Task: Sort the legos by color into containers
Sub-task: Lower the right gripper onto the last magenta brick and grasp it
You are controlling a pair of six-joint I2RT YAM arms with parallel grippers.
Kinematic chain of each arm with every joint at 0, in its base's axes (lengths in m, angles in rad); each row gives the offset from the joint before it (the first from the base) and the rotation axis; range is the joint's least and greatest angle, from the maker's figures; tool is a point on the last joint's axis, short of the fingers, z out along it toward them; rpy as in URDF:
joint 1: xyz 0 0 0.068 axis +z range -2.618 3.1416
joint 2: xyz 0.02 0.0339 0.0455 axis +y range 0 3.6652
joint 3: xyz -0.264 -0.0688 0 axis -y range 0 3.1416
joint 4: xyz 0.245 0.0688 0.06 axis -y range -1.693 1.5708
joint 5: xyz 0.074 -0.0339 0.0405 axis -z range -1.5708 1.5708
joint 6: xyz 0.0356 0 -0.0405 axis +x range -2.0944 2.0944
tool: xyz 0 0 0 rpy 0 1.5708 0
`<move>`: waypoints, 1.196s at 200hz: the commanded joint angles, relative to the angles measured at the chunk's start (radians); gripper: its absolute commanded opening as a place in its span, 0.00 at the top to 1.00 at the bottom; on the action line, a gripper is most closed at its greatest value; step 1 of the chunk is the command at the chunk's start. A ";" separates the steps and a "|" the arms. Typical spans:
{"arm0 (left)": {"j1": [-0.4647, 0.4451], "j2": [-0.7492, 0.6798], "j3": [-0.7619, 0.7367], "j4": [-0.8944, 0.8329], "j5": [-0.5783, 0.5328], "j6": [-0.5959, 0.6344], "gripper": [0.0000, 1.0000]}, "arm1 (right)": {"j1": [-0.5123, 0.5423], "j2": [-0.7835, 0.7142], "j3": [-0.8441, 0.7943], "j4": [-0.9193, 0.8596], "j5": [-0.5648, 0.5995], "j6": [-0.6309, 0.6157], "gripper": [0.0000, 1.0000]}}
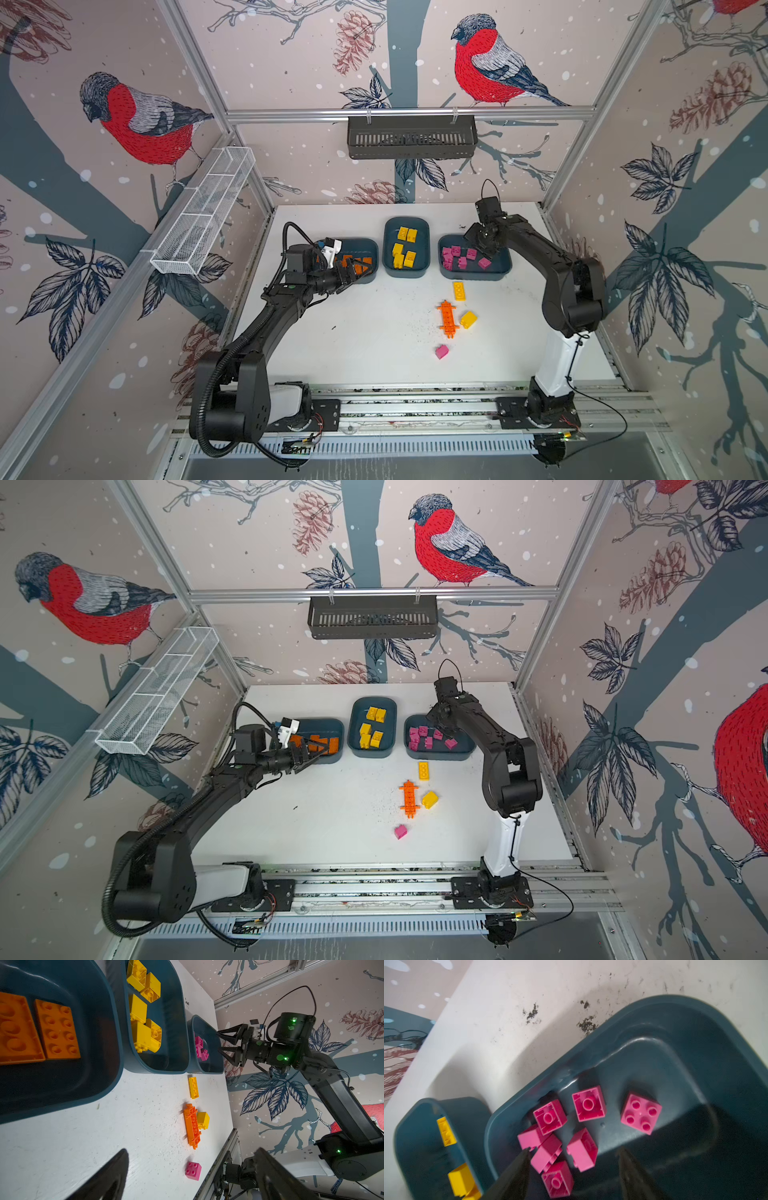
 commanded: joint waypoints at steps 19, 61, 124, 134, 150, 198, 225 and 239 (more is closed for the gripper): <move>-0.001 0.015 0.006 0.031 0.022 0.005 0.06 | 0.128 -0.171 -0.101 -0.109 -0.091 -0.080 0.26; -0.001 0.040 0.004 0.054 0.030 0.003 0.06 | 0.343 -0.318 -0.279 -0.174 -0.085 0.006 0.16; -0.001 0.066 0.030 -0.010 0.034 0.065 0.06 | 0.552 -0.479 -0.554 -0.155 -0.111 0.457 0.16; 0.000 0.063 0.028 -0.012 0.033 0.070 0.06 | 0.584 -0.497 -0.585 -0.172 -0.110 0.528 0.18; -0.001 0.061 0.026 -0.016 0.031 0.072 0.07 | 0.607 -0.521 -0.638 -0.169 -0.129 0.611 0.21; -0.005 0.031 0.019 -0.034 0.019 0.077 0.07 | 0.618 -0.490 -0.711 -0.051 -0.177 0.710 0.33; -0.005 0.009 0.009 -0.031 0.012 0.067 0.07 | 0.621 -0.427 -0.697 0.000 -0.184 0.709 0.37; -0.005 -0.001 0.004 -0.030 0.006 0.064 0.07 | 0.634 -0.401 -0.701 0.006 -0.195 0.715 0.39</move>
